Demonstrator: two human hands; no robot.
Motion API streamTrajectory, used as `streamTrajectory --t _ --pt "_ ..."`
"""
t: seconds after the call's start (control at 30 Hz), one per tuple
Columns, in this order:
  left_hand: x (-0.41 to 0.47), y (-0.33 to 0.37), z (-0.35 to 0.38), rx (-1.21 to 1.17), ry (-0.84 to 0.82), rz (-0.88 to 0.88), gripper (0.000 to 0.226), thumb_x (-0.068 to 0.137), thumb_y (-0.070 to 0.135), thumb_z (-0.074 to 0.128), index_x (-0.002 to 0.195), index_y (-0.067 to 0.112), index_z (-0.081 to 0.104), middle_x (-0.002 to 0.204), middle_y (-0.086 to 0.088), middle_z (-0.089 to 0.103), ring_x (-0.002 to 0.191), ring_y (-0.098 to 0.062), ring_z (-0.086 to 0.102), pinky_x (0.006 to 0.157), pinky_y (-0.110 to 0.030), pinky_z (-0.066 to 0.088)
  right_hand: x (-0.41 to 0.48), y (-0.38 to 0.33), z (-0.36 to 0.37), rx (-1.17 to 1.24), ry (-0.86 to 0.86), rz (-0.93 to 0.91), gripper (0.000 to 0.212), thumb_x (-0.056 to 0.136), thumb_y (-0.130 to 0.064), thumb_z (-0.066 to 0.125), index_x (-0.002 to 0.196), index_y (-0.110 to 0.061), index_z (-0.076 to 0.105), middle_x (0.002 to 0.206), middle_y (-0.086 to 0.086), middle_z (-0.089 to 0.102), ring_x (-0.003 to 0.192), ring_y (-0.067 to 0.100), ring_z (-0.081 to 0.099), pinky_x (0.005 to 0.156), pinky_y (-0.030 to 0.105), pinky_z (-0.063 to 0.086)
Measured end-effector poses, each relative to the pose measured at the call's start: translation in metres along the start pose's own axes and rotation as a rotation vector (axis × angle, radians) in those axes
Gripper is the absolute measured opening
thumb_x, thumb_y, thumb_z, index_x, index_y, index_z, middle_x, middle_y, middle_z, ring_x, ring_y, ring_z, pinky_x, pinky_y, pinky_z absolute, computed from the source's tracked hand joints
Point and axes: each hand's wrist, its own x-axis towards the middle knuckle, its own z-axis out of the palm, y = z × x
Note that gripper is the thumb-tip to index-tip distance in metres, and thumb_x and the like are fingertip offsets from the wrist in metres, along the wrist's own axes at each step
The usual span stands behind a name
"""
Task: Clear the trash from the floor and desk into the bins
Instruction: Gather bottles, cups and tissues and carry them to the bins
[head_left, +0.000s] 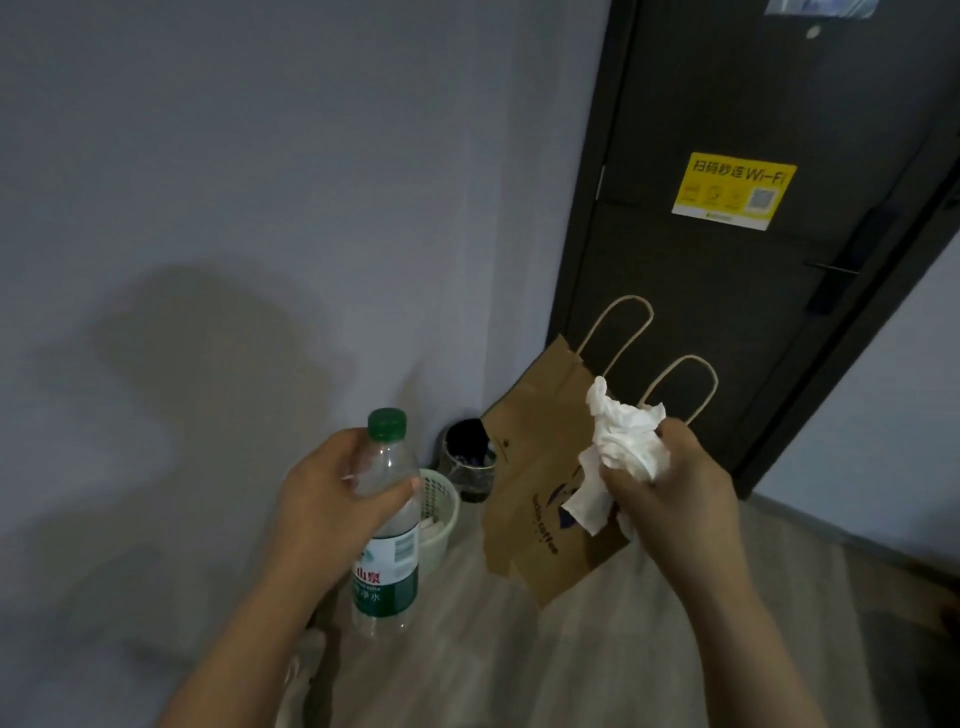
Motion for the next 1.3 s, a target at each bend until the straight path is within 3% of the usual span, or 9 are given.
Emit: streamTrajectory --t 0.27,0.47,0.63,0.7,0.83,0.9,1.07,1.2,1.3 --pt "0.112 -0.047 0.036 0.057 0.005 -0.076 0.042 0.068 0.025 0.083 0.104 0.03 0.061 0.092 0.017 0.062 0.087 -0.003 0.06 0.071 -0.02 0.045 0.11 0.017 0.083 -0.006 -0.168 0.024 0.052 0.083 -0.03 0.072 0.128 -0.022 0.048 0.106 -0.005 0.062 0.086 0.013 0.063 0.059 0.03 0.055" --pt "0.215 -0.088 0.054 0.021 -0.007 -0.122 0.04 0.07 0.022 0.082 0.1 0.032 0.059 0.09 0.024 0.06 0.086 0.004 0.057 0.067 -0.011 0.041 0.196 0.009 0.171 -0.086 -0.286 0.004 0.047 0.084 -0.038 0.069 0.124 -0.022 0.049 0.089 -0.013 0.06 0.074 0.002 0.06 0.051 0.016 0.042" --pt "0.287 -0.121 0.056 0.041 -0.028 -0.189 0.042 0.072 0.024 0.081 0.103 0.033 0.055 0.09 0.025 0.055 0.083 0.004 0.053 0.068 -0.017 0.041 0.248 0.005 0.243 -0.106 -0.372 0.046 0.043 0.086 -0.03 0.068 0.123 -0.024 0.049 0.089 -0.019 0.052 0.074 -0.003 0.054 0.058 0.013 0.043" --pt "0.302 -0.136 0.059 0.046 -0.002 -0.202 0.039 0.072 0.021 0.081 0.098 0.035 0.056 0.088 0.028 0.057 0.082 0.007 0.055 0.067 -0.012 0.041 0.262 0.011 0.269 -0.122 -0.376 0.033 0.044 0.085 -0.028 0.069 0.124 -0.023 0.05 0.097 -0.016 0.053 0.077 -0.003 0.054 0.062 0.012 0.043" --pt "0.319 -0.166 0.073 0.063 0.017 -0.274 0.04 0.074 0.019 0.08 0.086 0.045 0.052 0.081 0.025 0.06 0.078 0.023 0.054 0.059 0.002 0.039 0.285 0.034 0.319 -0.082 -0.442 0.095 0.044 0.087 -0.03 0.067 0.127 -0.021 0.05 0.107 -0.005 0.059 0.092 0.009 0.06 0.081 0.027 0.053" --pt "0.325 -0.181 0.084 0.075 0.014 -0.312 0.039 0.074 0.017 0.08 0.088 0.042 0.054 0.082 0.021 0.062 0.078 0.022 0.054 0.06 0.004 0.038 0.295 0.05 0.345 -0.094 -0.525 0.091 0.039 0.089 -0.025 0.065 0.125 -0.014 0.053 0.106 -0.001 0.061 0.095 0.013 0.06 0.08 0.017 0.045" --pt "0.332 -0.219 0.115 0.169 0.075 -0.438 0.038 0.07 0.025 0.082 0.095 0.035 0.056 0.082 0.021 0.061 0.075 0.012 0.058 0.055 -0.004 0.039 0.316 0.088 0.398 -0.112 -0.654 0.103 0.028 0.084 -0.026 0.07 0.107 -0.025 0.054 0.09 -0.007 0.063 0.075 0.008 0.059 0.064 0.019 0.041" --pt "0.33 -0.254 0.144 0.231 0.083 -0.56 0.046 0.069 0.029 0.082 0.109 0.029 0.057 0.097 0.012 0.063 0.088 -0.009 0.059 0.073 -0.024 0.044 0.327 0.12 0.441 -0.096 -0.746 0.185 0.027 0.08 -0.023 0.069 0.086 -0.035 0.045 0.074 -0.013 0.058 0.067 0.009 0.06 0.053 0.022 0.039" --pt "0.326 -0.28 0.166 0.254 0.093 -0.632 0.05 0.069 0.029 0.082 0.112 0.027 0.057 0.101 0.011 0.06 0.091 -0.01 0.056 0.077 -0.027 0.043 0.332 0.142 0.474 -0.105 -0.812 0.244 0.024 0.079 -0.022 0.068 0.087 -0.033 0.047 0.077 -0.01 0.06 0.068 0.007 0.06 0.052 0.025 0.046"
